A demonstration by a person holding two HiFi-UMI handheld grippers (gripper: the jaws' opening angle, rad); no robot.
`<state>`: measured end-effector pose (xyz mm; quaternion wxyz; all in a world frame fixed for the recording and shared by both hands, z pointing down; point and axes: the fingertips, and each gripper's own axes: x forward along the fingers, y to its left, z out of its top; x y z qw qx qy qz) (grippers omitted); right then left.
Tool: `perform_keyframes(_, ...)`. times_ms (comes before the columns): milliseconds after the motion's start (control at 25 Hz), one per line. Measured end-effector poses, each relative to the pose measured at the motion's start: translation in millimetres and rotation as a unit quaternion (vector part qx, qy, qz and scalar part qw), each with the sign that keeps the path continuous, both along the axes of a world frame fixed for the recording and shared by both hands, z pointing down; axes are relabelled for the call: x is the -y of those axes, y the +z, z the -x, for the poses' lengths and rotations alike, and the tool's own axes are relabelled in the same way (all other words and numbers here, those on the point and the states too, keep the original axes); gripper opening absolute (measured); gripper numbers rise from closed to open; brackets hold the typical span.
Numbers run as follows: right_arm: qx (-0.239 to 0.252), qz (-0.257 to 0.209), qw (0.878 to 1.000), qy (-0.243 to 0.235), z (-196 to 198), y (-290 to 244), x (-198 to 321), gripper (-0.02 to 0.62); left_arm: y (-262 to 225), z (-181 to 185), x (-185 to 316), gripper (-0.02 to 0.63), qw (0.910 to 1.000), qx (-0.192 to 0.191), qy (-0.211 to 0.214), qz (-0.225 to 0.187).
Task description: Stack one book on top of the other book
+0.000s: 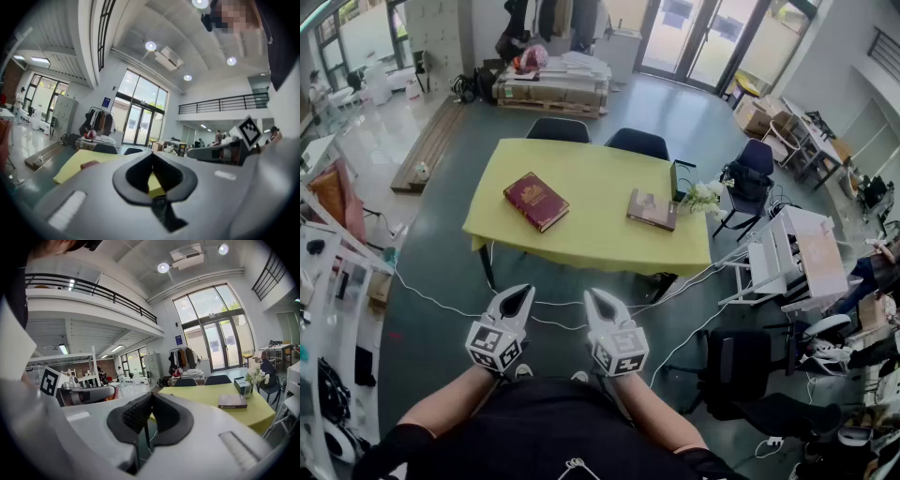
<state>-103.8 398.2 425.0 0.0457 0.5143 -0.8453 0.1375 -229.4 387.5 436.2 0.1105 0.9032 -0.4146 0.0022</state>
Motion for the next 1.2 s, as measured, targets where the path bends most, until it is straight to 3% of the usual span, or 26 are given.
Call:
perform_keyframes(520,0.016,0.026,0.999,0.014,-45.4,22.5,9.8,0.003,14.8,-11.7,7.8,0.006,0.9981,0.008,-0.06,0.004)
perform_keyframes(1000,0.024,0.048,0.998,-0.018,-82.8,52.7,25.5,0.003,35.1,-35.6,-4.3,0.006,0.9924,0.008,-0.121,0.018)
perform_keyframes(1200,0.035,0.062,0.996,-0.047,-72.9,69.5,36.5,0.003,47.9,-27.7,1.4,0.006,0.9892,0.017,-0.142,0.032)
